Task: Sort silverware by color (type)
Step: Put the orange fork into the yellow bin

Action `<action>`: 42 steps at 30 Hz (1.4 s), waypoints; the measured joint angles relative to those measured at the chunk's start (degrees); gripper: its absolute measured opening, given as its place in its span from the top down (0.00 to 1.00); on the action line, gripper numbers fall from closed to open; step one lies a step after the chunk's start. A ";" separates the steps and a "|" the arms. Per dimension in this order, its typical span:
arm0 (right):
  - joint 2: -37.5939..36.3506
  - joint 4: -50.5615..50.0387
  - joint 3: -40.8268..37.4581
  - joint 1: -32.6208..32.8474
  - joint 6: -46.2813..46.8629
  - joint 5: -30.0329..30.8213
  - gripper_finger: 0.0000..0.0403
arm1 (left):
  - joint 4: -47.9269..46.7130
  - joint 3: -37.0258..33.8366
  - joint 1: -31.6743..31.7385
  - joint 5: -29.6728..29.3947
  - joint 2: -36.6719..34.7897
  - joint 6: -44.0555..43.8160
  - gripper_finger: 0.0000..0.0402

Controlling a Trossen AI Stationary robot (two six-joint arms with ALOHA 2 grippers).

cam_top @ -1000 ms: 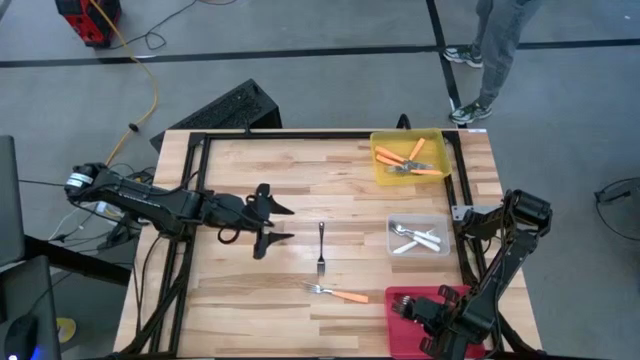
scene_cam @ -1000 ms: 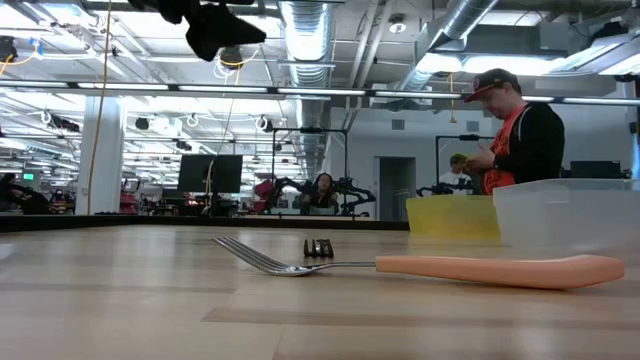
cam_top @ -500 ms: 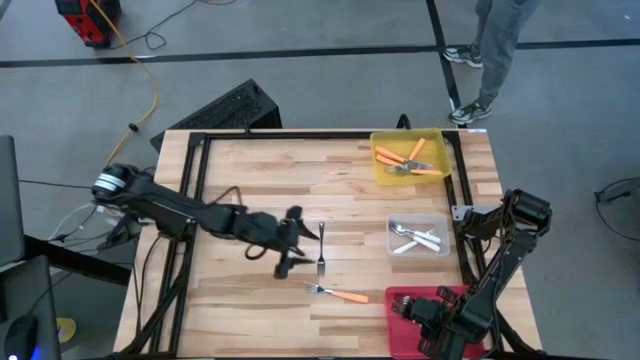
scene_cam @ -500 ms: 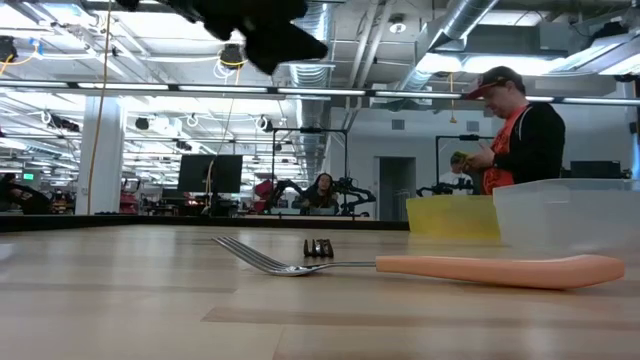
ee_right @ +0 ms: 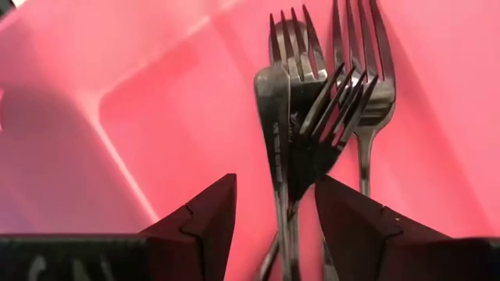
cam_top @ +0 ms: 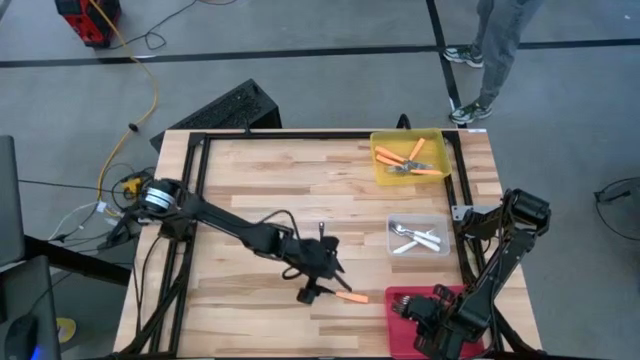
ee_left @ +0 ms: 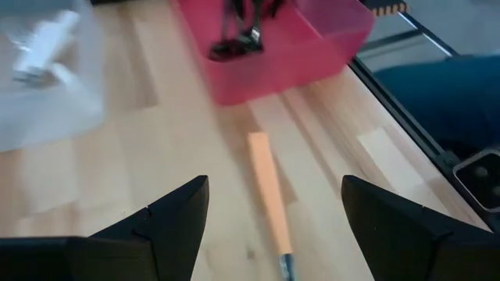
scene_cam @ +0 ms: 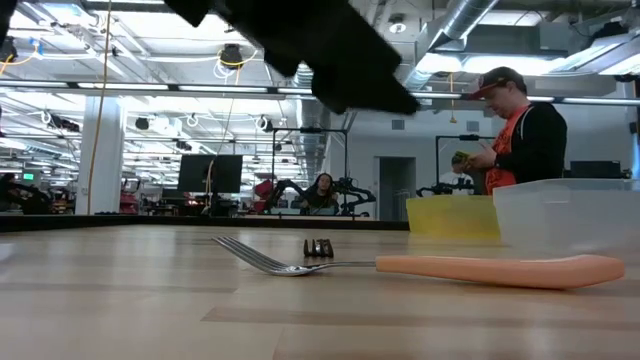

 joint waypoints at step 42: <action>0.00 2.85 0.00 -0.36 1.96 5.33 0.52 | 2.60 -0.59 0.46 4.40 14.51 -9.38 0.97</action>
